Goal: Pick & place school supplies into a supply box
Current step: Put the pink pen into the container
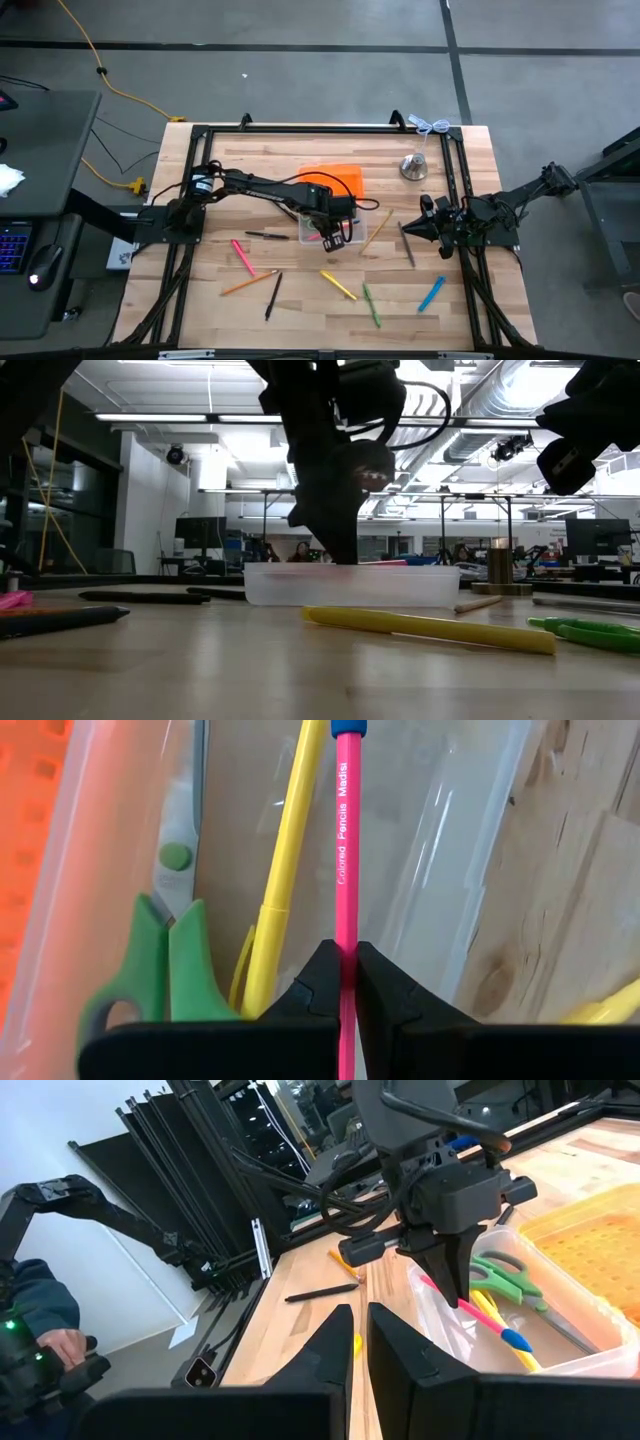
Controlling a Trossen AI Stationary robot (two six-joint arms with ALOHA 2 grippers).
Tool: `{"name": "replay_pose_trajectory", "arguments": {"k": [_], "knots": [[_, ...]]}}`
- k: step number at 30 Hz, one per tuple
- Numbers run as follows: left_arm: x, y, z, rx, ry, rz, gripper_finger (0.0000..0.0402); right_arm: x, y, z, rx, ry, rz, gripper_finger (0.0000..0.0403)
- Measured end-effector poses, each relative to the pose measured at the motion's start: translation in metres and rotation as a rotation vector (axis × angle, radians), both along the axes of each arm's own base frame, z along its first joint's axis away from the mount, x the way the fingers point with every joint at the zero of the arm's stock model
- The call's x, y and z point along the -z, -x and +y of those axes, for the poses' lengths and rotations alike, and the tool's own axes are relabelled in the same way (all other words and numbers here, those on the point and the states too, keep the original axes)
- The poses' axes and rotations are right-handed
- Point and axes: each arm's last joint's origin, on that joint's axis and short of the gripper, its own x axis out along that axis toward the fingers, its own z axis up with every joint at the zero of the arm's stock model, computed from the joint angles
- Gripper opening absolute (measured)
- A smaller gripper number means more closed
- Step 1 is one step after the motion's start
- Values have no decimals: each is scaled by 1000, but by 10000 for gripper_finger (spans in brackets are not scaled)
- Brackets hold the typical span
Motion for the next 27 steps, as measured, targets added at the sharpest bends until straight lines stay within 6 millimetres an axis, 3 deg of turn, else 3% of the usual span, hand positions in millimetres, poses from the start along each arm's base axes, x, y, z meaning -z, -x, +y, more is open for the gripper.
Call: {"name": "replay_pose_trajectory", "arguments": {"k": [14, 27], "knots": [[0, 0, 0, 1, 0, 0, 132, 0, 0, 0, 0, -1, -2, 12], [-4, -1, 0, 0, 1, 1, 152, 0, 0, 0, 0, -3, -2, 12]]}}
